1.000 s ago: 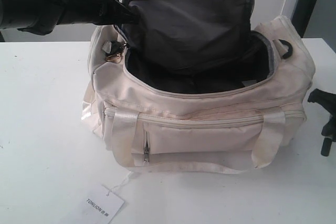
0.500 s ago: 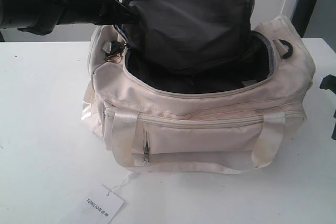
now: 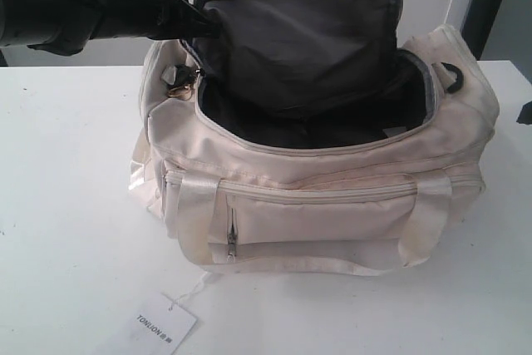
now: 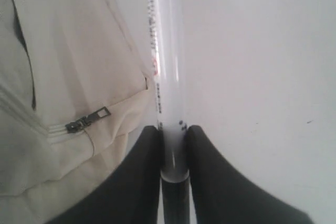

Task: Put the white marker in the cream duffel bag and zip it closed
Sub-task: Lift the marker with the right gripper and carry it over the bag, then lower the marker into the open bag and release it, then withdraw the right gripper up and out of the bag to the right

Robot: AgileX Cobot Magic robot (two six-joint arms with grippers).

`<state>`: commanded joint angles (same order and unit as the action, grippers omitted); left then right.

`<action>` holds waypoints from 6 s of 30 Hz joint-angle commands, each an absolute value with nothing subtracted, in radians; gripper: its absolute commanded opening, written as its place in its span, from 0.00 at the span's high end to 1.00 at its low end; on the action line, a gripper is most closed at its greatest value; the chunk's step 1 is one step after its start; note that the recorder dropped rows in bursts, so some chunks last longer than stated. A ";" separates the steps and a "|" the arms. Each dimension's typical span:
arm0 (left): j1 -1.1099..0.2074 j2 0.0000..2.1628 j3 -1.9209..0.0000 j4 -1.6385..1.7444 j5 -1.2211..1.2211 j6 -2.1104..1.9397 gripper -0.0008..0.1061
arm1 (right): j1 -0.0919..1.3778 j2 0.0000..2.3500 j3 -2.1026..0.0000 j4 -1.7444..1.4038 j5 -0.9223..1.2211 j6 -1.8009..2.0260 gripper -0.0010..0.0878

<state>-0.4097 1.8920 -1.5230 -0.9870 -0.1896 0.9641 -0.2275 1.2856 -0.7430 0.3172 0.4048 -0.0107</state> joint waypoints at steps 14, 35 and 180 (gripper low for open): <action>-0.410 1.892 -1.523 -0.987 -0.190 0.964 0.99 | -0.114 1.165 -0.743 0.319 0.310 -0.140 0.99; -0.410 1.892 -1.523 -0.987 -0.190 0.964 0.99 | 0.217 1.138 -0.803 0.319 0.143 -0.418 0.99; -0.410 1.892 -1.523 -0.987 -0.190 0.964 0.99 | 0.154 1.417 -1.235 0.100 0.822 0.084 0.99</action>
